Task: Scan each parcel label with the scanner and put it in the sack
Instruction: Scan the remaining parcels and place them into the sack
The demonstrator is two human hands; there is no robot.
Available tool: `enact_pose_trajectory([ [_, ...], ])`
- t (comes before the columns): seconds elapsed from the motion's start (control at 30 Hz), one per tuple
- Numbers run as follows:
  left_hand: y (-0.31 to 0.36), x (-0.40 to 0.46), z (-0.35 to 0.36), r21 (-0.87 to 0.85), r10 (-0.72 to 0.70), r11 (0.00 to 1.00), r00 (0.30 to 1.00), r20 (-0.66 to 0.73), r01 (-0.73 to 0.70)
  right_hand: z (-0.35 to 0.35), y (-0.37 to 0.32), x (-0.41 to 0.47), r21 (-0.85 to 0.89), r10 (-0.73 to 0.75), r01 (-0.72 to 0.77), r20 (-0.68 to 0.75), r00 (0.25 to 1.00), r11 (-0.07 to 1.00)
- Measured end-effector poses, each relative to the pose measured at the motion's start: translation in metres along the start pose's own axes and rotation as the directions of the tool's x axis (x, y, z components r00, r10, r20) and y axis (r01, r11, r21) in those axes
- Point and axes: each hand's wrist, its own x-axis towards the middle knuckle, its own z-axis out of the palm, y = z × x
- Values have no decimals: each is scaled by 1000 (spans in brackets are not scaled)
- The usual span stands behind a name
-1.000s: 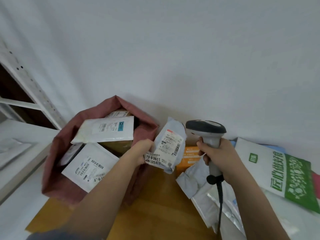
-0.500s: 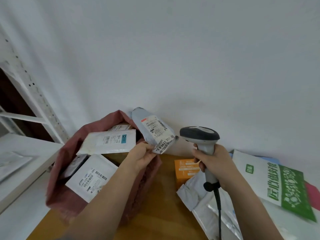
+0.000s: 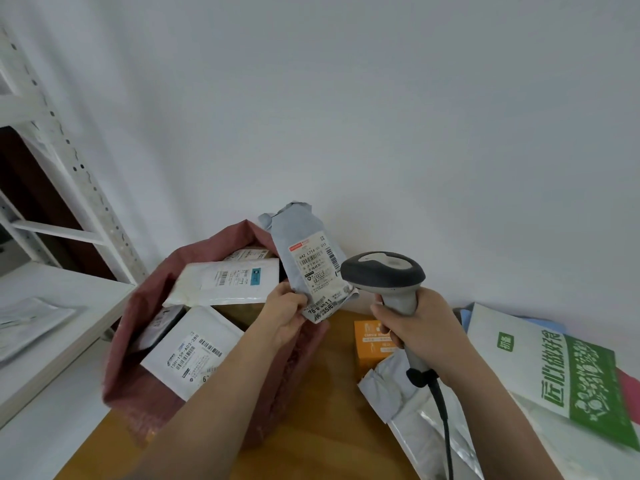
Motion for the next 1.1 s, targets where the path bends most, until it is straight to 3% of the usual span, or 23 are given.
enact_pose_trajectory([
  [0.23, 5, 5, -17, 9, 29, 1000, 996, -85, -28, 2, -9, -9, -215, -154, 134, -76, 985, 967],
  [0.5, 12, 12, -38, -80, 29, 996, 990, -139, -40, -2, -24, -18, -262, -166, 148, -47, 985, 954],
  [0.63, 13, 12, -46, -197, 33, 978, 988, -152, -63, 0, -28, -14, -48, -4, 10, 128, 992, 999],
  [0.83, 9, 6, -52, -346, 66, 929, 979, -194, -131, 7, -35, -20, 162, 6, -23, 109, 994, 986],
  [1.1, 11, 4, -70, -430, 94, 866, 927, -362, -256, 19, -44, -26, 364, 131, -226, 269, 954, 904],
])
